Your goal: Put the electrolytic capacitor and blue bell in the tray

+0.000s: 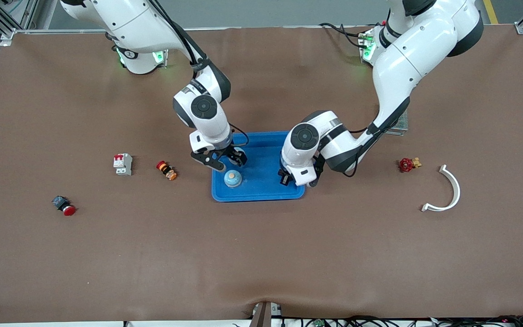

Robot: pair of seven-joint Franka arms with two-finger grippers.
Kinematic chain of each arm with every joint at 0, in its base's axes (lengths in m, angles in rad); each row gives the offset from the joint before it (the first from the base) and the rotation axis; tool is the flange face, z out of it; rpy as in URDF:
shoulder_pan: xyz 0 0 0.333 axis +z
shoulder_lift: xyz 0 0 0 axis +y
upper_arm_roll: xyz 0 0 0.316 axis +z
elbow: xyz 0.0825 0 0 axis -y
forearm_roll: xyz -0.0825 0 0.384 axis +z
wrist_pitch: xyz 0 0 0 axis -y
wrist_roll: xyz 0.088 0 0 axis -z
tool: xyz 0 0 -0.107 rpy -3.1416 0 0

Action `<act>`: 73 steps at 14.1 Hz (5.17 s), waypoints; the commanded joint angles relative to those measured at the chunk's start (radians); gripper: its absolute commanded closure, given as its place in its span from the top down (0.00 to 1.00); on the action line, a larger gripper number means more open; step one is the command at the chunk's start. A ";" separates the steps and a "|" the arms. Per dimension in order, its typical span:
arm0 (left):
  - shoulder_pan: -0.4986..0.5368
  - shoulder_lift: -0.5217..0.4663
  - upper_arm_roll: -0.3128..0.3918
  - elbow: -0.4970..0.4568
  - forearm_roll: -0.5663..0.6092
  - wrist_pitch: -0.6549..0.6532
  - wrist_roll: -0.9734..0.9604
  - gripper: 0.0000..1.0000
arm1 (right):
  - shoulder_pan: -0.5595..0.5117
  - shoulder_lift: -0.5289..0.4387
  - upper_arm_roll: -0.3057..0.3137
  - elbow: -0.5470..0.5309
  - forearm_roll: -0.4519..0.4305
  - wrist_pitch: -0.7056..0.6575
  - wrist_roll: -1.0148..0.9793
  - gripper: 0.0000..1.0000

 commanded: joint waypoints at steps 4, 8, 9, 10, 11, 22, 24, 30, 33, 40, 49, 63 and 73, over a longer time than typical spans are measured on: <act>0.002 -0.017 0.004 0.117 0.019 -0.065 -0.003 1.00 | -0.119 -0.073 0.019 0.108 -0.009 -0.261 -0.204 1.00; 0.007 -0.055 0.004 0.187 0.025 -0.177 0.122 1.00 | -0.271 -0.155 0.022 0.128 0.037 -0.384 -0.554 1.00; 0.010 -0.086 0.005 0.185 0.022 -0.194 0.204 1.00 | -0.315 -0.175 0.019 0.130 0.083 -0.411 -0.675 1.00; 0.039 -0.100 0.002 0.185 0.025 -0.228 0.274 1.00 | -0.354 -0.188 0.013 0.144 0.103 -0.450 -0.781 1.00; 0.063 -0.115 -0.004 0.185 0.025 -0.252 0.348 1.00 | -0.403 -0.188 0.013 0.167 0.105 -0.488 -0.866 1.00; 0.268 -0.330 -0.007 0.187 -0.042 -0.476 1.026 1.00 | -0.600 -0.249 -0.099 0.476 0.106 -0.955 -1.393 1.00; 0.303 -0.365 -0.010 0.187 -0.059 -0.504 1.176 1.00 | -0.599 -0.273 -0.099 0.585 0.108 -1.107 -1.388 1.00; 0.371 -0.492 0.002 0.187 -0.188 -0.553 1.372 1.00 | -0.590 -0.459 -0.070 0.613 0.106 -1.242 -1.240 1.00; 0.282 -0.581 0.166 0.181 -0.260 -0.594 1.522 1.00 | -0.583 -0.461 -0.073 0.612 0.108 -1.187 -1.238 1.00; 0.171 -0.735 0.445 0.173 -0.456 -0.729 1.821 1.00 | -0.583 -0.462 -0.088 0.609 0.135 -1.108 -1.227 1.00; 0.131 -0.842 0.548 0.136 -0.473 -0.835 2.011 1.00 | -0.587 -0.438 -0.093 0.607 0.139 -1.068 -1.210 1.00; 0.105 -0.907 0.637 0.070 -0.550 -0.836 2.059 1.00 | -0.595 -0.422 -0.090 0.604 0.149 -1.057 -1.175 1.00; 0.108 -0.900 0.631 0.072 -0.535 -0.836 2.054 1.00 | -0.613 -0.407 -0.091 0.593 0.148 -1.130 -1.114 1.00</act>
